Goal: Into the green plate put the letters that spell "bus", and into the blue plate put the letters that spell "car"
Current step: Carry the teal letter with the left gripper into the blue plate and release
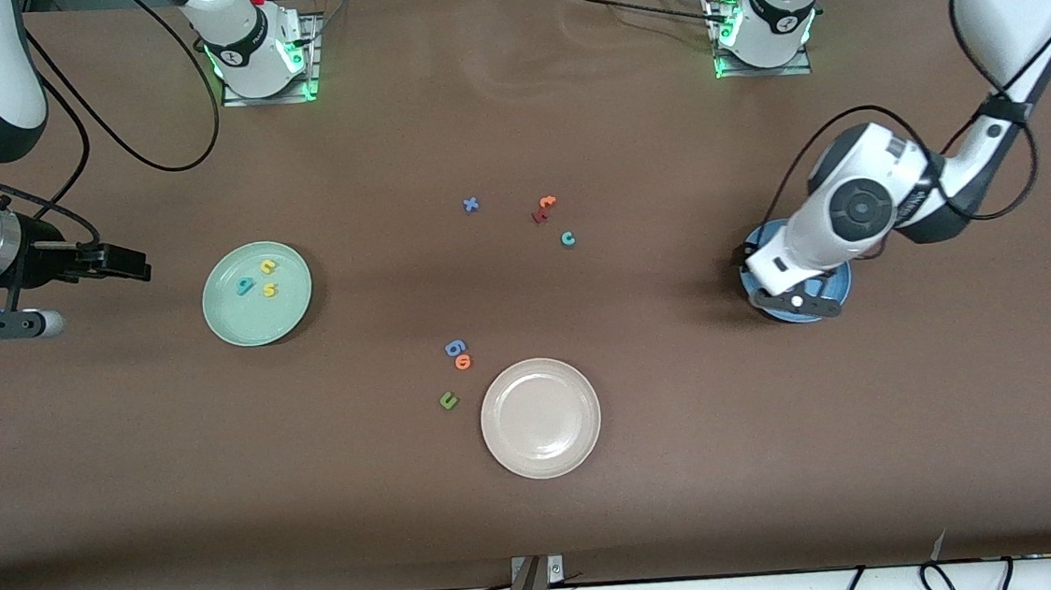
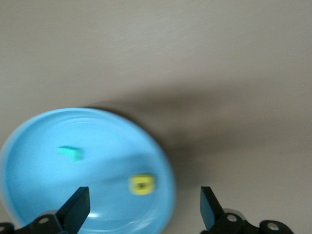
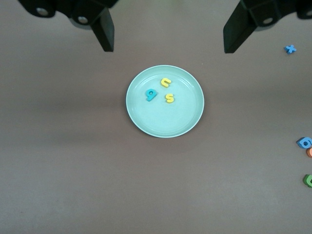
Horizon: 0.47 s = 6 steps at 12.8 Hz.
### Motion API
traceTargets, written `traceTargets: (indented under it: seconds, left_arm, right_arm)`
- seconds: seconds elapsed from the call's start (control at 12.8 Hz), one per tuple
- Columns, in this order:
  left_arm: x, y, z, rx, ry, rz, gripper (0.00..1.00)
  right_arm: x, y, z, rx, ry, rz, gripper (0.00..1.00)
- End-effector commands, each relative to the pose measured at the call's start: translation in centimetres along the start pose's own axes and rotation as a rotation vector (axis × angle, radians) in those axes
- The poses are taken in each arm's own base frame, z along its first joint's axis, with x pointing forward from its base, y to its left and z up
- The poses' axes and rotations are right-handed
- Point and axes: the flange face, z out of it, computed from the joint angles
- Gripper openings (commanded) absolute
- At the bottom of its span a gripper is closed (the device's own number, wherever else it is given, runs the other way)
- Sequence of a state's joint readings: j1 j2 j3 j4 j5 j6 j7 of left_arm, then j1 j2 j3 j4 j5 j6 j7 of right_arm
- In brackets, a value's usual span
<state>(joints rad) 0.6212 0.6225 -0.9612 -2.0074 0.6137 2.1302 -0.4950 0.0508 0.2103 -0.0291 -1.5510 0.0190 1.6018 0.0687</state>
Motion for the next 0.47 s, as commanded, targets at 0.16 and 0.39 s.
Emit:
traceTargets:
  seconds: [0.16,0.39]
  left_arm:
    - [-1.3,11.6,0.1,-0.073,0.041,-0.183,1.00]
    - [-2.7,17.5,0.6,-0.116,0.047,-0.324,0.98]
  right_arm:
    - [-1.1,0.4,0.1,-0.012,-0.004,-0.011,0.99]
    - [-1.0,0.4,0.0,-0.011,0.010,-0.011,0.99]
